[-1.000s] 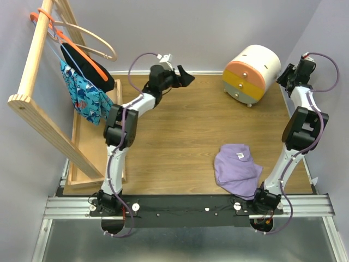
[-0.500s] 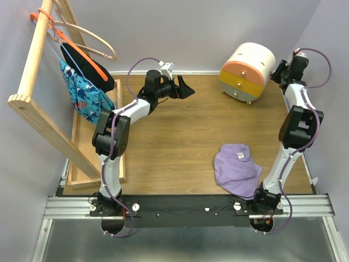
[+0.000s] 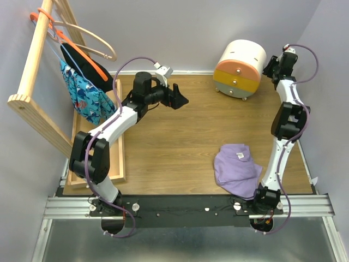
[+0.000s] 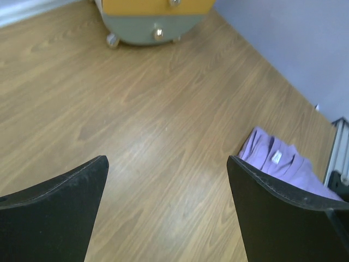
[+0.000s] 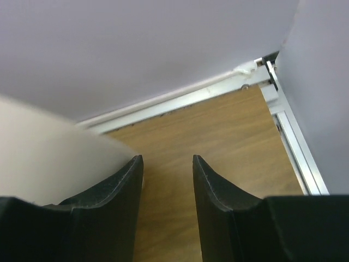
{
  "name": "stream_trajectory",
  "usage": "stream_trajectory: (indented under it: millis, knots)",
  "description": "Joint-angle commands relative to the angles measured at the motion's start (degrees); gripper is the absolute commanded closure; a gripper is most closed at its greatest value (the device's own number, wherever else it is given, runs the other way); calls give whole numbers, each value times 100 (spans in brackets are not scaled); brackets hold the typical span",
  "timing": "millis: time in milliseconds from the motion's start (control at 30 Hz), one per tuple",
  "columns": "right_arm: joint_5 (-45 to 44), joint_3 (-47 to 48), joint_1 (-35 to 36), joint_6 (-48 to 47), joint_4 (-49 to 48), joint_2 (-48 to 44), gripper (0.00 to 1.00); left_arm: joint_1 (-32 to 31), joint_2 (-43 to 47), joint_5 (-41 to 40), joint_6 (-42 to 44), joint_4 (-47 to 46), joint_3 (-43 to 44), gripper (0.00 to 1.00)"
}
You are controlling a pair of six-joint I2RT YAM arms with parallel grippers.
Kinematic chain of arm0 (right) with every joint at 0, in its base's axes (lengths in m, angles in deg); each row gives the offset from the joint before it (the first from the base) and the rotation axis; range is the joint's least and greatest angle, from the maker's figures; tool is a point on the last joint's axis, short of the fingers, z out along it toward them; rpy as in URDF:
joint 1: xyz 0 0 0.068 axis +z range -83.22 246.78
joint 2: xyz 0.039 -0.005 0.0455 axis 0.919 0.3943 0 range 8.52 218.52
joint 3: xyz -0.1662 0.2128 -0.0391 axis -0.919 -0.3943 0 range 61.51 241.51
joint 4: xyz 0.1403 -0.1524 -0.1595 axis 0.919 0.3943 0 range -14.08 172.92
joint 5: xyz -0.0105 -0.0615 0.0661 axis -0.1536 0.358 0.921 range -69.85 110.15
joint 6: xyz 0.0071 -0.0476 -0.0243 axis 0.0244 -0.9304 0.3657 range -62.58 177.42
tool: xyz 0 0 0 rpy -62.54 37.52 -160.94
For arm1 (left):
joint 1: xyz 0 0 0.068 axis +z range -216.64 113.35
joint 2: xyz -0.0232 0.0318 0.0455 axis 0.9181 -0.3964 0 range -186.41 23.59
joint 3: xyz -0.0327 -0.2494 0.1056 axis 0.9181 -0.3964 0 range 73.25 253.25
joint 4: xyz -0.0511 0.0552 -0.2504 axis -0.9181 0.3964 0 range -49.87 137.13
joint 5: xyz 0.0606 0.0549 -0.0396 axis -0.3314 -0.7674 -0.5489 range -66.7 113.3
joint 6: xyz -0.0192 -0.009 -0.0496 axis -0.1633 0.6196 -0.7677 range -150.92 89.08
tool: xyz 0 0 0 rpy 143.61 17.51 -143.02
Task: Sort the stationery into containers
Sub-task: Move the storage box to the corner of the board.
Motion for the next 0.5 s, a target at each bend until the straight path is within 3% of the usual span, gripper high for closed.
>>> stream_trajectory:
  millis: [0,333,467]
  knots:
    - [305,1259,49,-61,172,962,51,-31,323,-13,768,899,-329,1]
    - [2087,2097,-21,623,-532,1877,51,-118,509,-391,1648,1954,-329,1]
    - [2282,2378,5,931,-1015,2185,51,-215,421,-514,1771,2007,-286,1]
